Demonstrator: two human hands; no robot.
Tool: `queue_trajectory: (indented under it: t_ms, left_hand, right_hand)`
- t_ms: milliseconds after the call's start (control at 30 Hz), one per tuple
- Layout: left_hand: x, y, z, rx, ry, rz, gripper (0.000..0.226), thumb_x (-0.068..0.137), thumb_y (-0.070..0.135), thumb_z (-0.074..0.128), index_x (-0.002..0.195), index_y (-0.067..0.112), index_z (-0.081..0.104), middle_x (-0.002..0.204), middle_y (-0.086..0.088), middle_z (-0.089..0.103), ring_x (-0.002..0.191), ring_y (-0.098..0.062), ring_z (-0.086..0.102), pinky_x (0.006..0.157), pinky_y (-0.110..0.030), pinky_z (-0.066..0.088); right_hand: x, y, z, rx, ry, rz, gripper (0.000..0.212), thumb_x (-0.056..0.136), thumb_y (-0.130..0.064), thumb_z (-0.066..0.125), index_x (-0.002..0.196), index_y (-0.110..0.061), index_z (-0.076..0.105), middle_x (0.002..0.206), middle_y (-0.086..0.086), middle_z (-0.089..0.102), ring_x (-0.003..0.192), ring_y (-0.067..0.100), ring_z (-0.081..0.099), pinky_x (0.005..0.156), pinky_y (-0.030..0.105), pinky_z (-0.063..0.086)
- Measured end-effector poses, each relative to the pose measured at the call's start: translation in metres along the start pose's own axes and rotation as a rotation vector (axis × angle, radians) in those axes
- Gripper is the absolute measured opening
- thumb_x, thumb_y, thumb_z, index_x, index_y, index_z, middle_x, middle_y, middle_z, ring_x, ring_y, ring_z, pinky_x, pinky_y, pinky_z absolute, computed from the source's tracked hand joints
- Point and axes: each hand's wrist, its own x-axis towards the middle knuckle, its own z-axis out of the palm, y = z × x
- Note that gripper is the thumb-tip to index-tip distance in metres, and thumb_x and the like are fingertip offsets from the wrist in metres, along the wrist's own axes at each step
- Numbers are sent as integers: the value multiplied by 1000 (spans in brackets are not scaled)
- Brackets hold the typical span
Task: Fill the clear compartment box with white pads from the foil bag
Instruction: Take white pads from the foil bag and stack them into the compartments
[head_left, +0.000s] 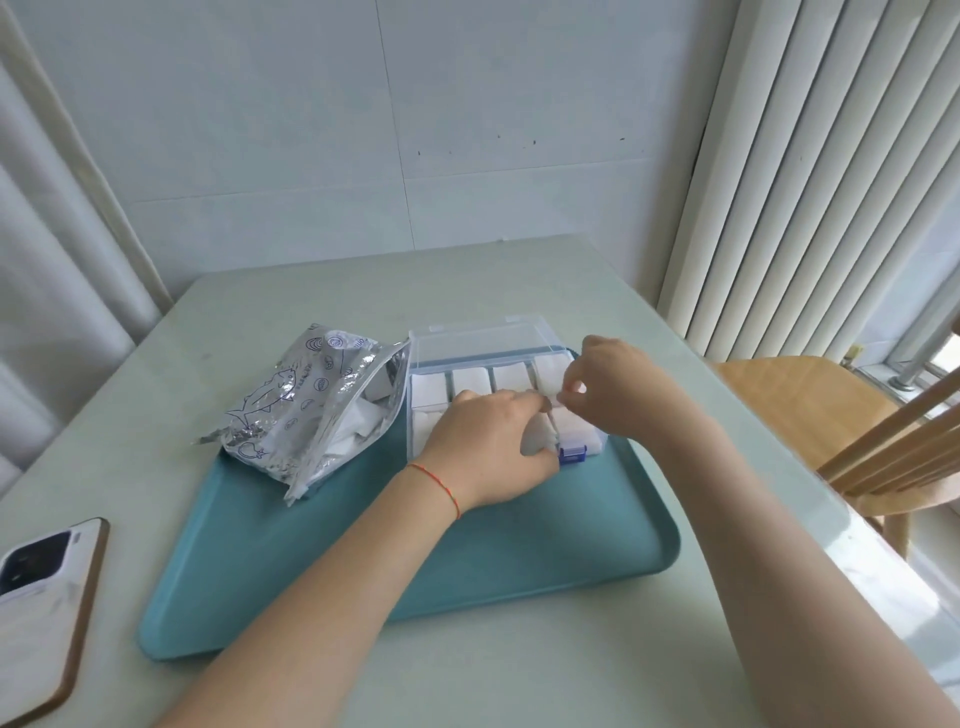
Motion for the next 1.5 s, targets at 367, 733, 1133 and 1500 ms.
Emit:
queue_trajectory:
  t_ms: [367, 733, 1133, 1500]
  left_hand:
    - [-63, -110, -63, -39, 411, -514, 27, 75, 39, 70, 93, 22, 59, 98, 4, 55, 89, -21, 54, 77, -34, 45]
    - [-73, -145, -55, -254, 435, -623, 17, 101, 18, 35, 96, 6, 46, 80, -8, 56, 77, -32, 49, 63, -37, 33]
    - [-81, -150, -53, -429, 574, -602, 17, 103, 20, 32, 94, 6, 38, 70, -2, 47, 72, -32, 46, 60, -37, 27]
    - [-84, -153, -56, -450, 665, -650, 15, 102, 18, 32, 97, 7, 40, 71, -7, 51, 71, -33, 46, 57, -39, 22]
  right_hand:
    - [30, -102, -4, 291, 73, -212, 18, 91, -23, 55, 89, -18, 72, 78, -7, 49, 75, 16, 50, 69, 28, 41]
    - [57, -178, 30, 221, -79, -220, 31, 83, -21, 58, 55, -15, 47, 66, 11, 50, 64, 23, 42, 58, 35, 39]
    - [64, -201, 39, 102, -161, -217, 29, 89, -21, 57, 114, -34, 66, 108, -1, 67, 101, 22, 61, 76, 30, 49]
    - [65, -193, 31, 250, -2, -230, 10, 87, -19, 63, 91, -23, 70, 74, -14, 49, 78, 13, 50, 66, 29, 43]
